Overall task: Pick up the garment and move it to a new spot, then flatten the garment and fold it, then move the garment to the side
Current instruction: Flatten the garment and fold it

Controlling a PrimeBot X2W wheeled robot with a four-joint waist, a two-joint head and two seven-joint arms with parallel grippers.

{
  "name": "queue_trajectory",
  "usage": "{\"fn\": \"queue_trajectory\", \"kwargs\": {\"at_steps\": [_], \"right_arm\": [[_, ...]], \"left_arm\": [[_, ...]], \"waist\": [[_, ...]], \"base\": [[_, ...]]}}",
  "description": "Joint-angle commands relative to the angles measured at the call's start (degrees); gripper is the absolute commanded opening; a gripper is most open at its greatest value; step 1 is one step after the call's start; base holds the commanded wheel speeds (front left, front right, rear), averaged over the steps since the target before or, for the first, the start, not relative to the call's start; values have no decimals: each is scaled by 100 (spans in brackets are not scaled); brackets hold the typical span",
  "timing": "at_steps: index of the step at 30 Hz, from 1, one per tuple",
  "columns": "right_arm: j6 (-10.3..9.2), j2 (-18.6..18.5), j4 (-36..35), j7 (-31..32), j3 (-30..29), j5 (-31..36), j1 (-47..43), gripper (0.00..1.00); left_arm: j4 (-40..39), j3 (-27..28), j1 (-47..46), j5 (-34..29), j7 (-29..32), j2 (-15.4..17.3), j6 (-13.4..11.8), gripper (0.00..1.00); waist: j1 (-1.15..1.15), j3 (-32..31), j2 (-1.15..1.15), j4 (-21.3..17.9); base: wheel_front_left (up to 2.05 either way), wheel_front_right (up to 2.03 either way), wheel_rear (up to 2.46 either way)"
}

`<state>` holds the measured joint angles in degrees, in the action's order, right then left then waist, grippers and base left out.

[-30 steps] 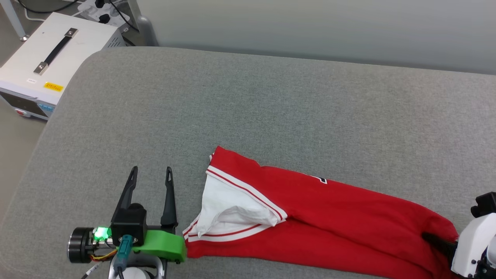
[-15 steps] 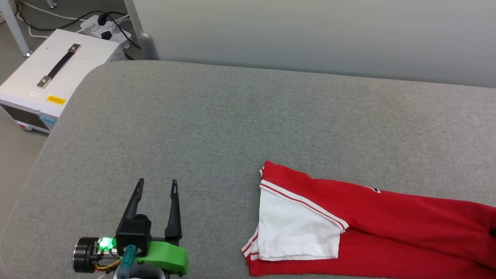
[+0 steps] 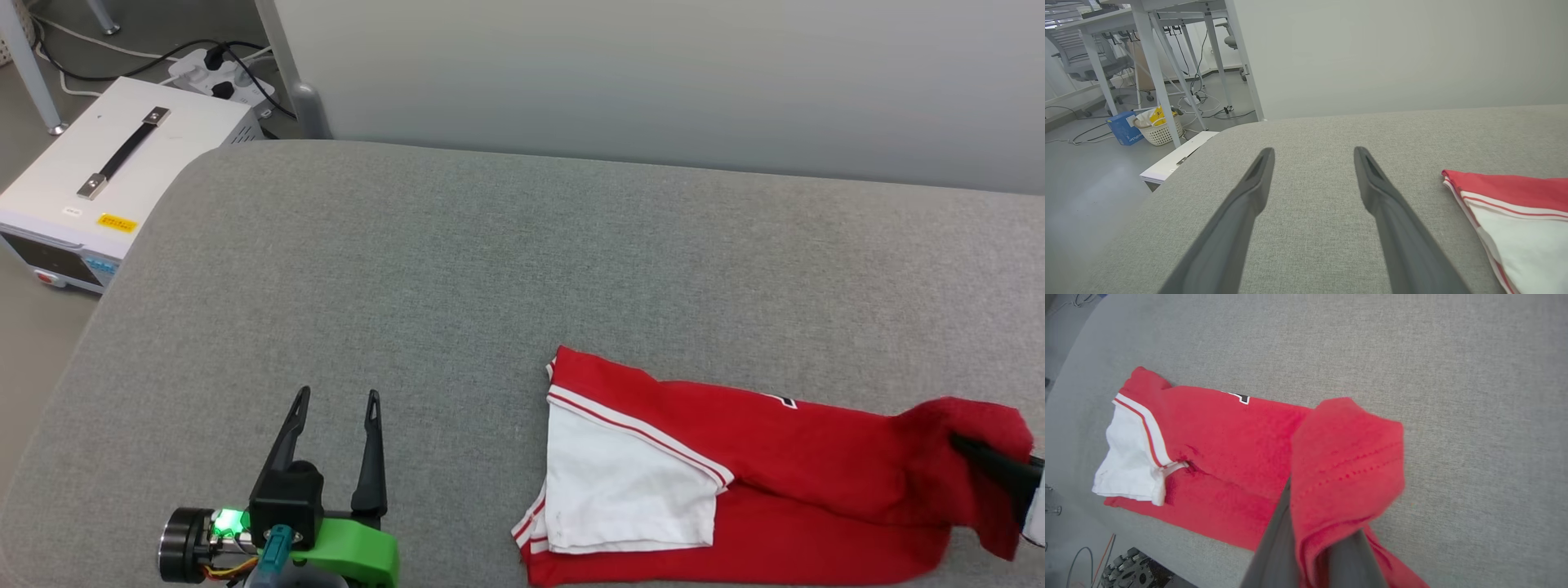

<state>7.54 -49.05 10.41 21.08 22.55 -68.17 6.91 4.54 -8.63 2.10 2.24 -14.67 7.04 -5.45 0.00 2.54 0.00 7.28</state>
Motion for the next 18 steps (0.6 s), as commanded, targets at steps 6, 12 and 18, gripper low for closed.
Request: {"fn": "queue_trajectory", "kwargs": {"at_steps": [6,12,18], "right_arm": [[-5,244,-897,464,100,67,110,0],[-5,734,-1224,939,417,482,584,0],[-5,1368,-996,1343,1099,1087,1312,0]], "left_arm": [[-28,5,10,-91,-33,-75,33,100],[-43,-16,-138,-103,-33,-116,54,100],[-34,-33,-278,-115,-33,-158,54,100]], "waist": [[0,85,0,52],[0,261,0,162],[0,452,0,233]], "base": [[0,0,0],[0,0,0],[0,0,0]]}}
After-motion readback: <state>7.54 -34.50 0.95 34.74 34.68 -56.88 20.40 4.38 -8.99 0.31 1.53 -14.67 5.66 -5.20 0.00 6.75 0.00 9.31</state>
